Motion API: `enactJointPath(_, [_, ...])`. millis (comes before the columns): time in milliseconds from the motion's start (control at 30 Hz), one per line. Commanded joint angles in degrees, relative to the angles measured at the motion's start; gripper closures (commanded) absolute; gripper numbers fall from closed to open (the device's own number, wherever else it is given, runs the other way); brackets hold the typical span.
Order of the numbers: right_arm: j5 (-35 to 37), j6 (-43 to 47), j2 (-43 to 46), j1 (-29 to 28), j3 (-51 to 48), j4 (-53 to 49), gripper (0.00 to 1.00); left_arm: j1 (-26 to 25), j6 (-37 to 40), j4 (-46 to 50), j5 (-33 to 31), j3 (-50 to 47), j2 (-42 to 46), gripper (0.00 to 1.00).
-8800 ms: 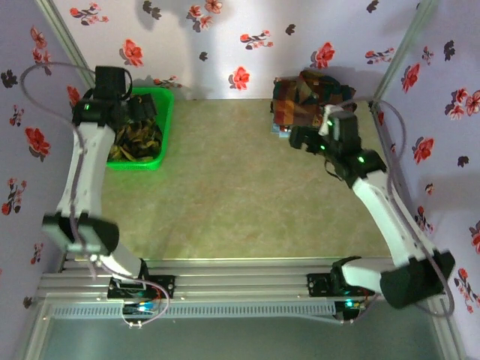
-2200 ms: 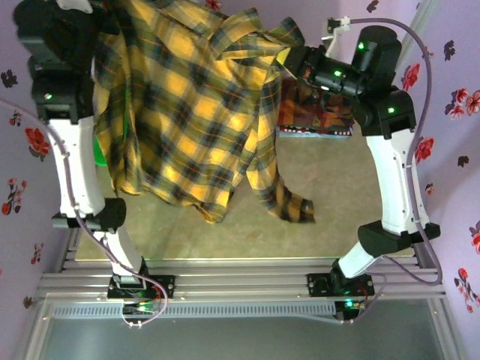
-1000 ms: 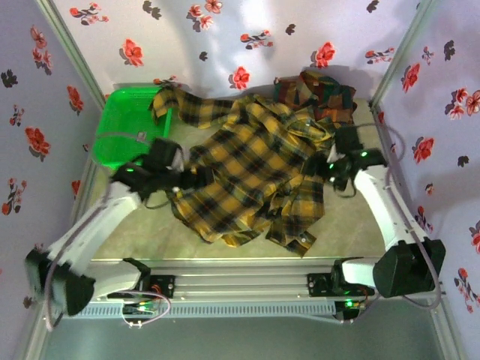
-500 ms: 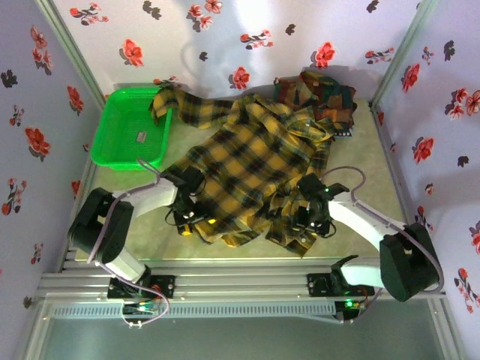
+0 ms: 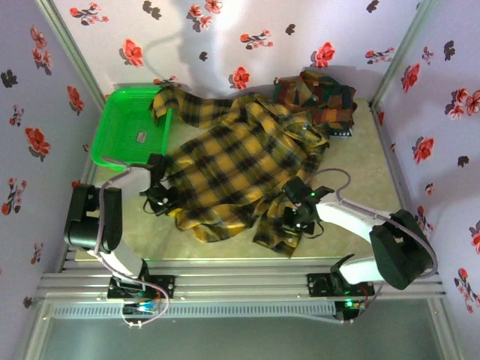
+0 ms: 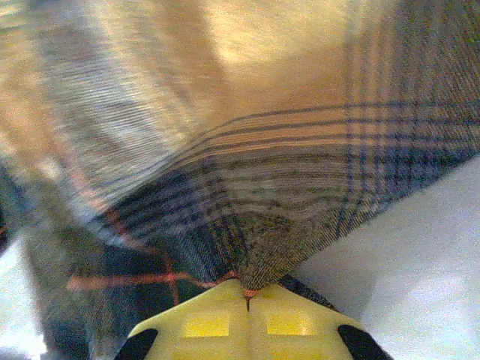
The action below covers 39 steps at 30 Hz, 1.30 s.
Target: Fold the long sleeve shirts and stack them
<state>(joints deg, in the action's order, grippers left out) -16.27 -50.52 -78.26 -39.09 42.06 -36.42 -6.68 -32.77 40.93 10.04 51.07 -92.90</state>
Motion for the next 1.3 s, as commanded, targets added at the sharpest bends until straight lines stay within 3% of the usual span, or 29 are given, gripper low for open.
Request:
enactJointPath(0, [-13.72, -6.44, -0.07, -6.39, 9.44, 0.55, 1.00, 3.47, 7.24, 4.65, -8.99, 1.38, 0.20, 0.93])
enactJointPath(100, [-19.32, -10.15, -1.55, -11.51, 15.15, 0.71, 0.94, 6.71, 7.30, 4.99, -9.62, 2.28, 0.16, 0.86])
enactJointPath(200, [-22.69, -10.62, -2.99, -12.81, 19.22, -0.49, 0.58, 7.93, 5.91, 5.89, -10.32, 4.03, 1.55, 0.58])
enactJointPath(300, [-23.42, -5.20, -3.25, -8.69, 27.67, -7.72, 0.34, 7.80, 3.99, 9.18, -11.23, 6.52, 5.58, 0.38])
enactJointPath(433, [-25.28, 3.66, -4.80, 2.51, 42.25, -17.87, 0.24, 6.90, 0.32, 14.69, -11.45, 7.78, 14.41, 0.27])
enactJointPath(500, [-19.98, 13.77, -8.29, 8.28, 51.88, -27.70, 0.23, 5.30, -1.52, 17.43, -11.46, 8.43, 18.87, 0.26])
enactJointPath(600, [-1.75, 28.54, -17.11, 13.91, 64.01, -41.99, 0.23, 0.42, -6.25, 17.09, -9.00, 7.68, 24.67, 0.25])
enactJointPath(633, [7.78, 31.59, -20.48, 15.16, 66.62, -43.93, 0.25, -2.29, -8.37, 15.97, -7.70, 6.80, 25.91, 0.25])
enactJointPath(733, [22.29, 36.49, -27.86, 19.44, 66.96, -40.38, 0.37, -10.66, -16.20, 10.75, -5.37, 4.05, 26.22, 0.25])
enactJointPath(833, [22.27, 37.03, -34.26, 25.07, 62.72, -31.70, 0.49, -18.35, -22.61, 2.31, -5.04, 0.10, 21.73, 0.25])
enactJointPath(900, [25.12, 38.29, -36.74, 26.43, 60.09, -26.98, 0.49, -19.93, -24.80, -2.01, -5.79, -1.46, 17.63, 0.25])
enactJointPath(1067, [28.35, 38.29, -39.31, 28.67, 53.85, -19.79, 0.53, -20.26, -26.01, -6.50, -10.61, -2.52, 8.05, 0.26])
enactJointPath(1167, [29.93, 35.54, -39.03, 30.27, 47.10, -14.61, 0.65, -19.16, -25.28, -6.14, -13.98, -3.13, 3.27, 0.26])
enactJointPath(1267, [26.70, 30.90, -37.78, 32.20, 39.99, -10.17, 0.81, -17.64, -23.14, -5.22, -16.60, -3.51, 0.10, 0.27])
